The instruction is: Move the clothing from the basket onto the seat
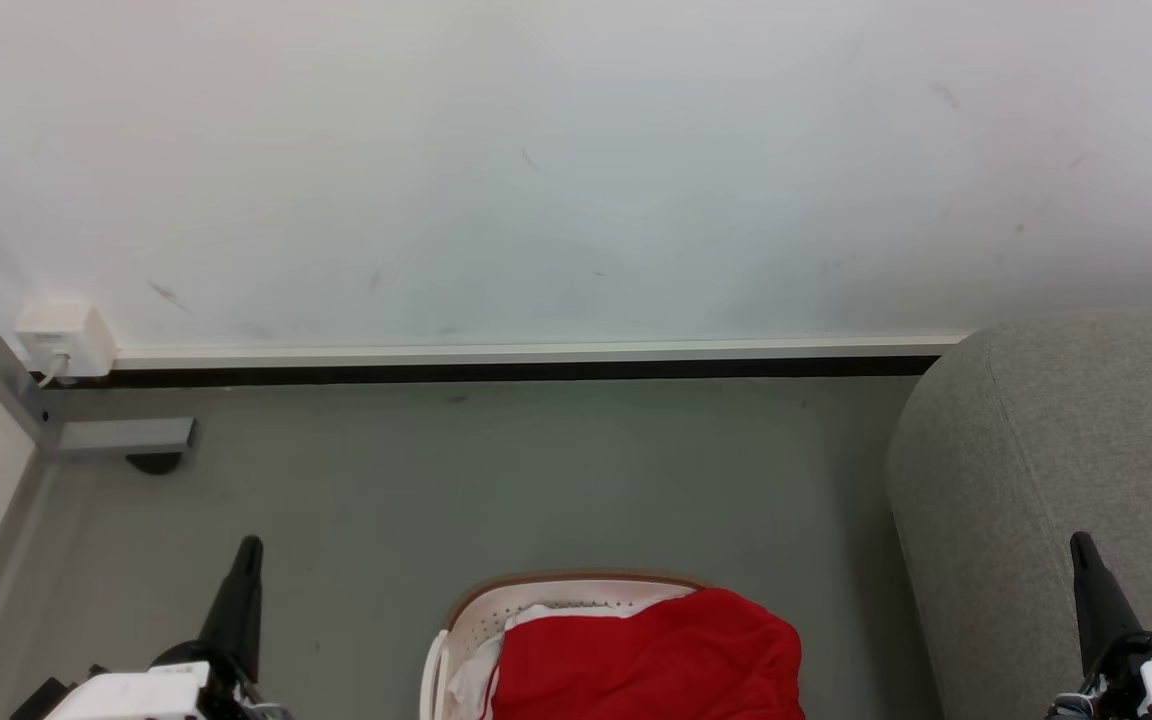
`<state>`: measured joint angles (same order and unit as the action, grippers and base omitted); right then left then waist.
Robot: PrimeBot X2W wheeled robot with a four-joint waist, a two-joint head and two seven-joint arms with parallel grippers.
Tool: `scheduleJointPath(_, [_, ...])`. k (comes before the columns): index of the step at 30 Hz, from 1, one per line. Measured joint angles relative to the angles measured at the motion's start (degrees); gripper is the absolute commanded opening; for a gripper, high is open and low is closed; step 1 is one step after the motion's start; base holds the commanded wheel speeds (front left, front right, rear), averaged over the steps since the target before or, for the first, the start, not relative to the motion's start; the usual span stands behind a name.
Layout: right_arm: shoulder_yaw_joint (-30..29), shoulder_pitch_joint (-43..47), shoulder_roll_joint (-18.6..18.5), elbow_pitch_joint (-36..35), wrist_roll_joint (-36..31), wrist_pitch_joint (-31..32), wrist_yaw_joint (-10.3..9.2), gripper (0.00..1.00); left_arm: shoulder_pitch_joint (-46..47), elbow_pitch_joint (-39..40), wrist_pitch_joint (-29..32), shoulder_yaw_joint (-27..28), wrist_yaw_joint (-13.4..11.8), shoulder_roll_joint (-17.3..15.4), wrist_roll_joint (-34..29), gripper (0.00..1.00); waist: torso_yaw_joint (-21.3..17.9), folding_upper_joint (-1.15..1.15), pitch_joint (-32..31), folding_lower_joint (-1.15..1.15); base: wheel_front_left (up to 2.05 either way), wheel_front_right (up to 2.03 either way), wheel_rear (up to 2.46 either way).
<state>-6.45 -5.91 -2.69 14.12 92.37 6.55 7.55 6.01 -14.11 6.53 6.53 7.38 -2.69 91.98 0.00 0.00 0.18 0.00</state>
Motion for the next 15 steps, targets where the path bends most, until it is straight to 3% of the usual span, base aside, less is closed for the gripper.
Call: scheduleJointPath(15, [0.0,0.0,0.0,0.0,0.0,0.0,0.0,0.0,0.0,0.01,0.0,0.0,0.0,0.0,0.0,0.0,0.0,0.0,0.0,0.0,0.0,0.0,0.0])
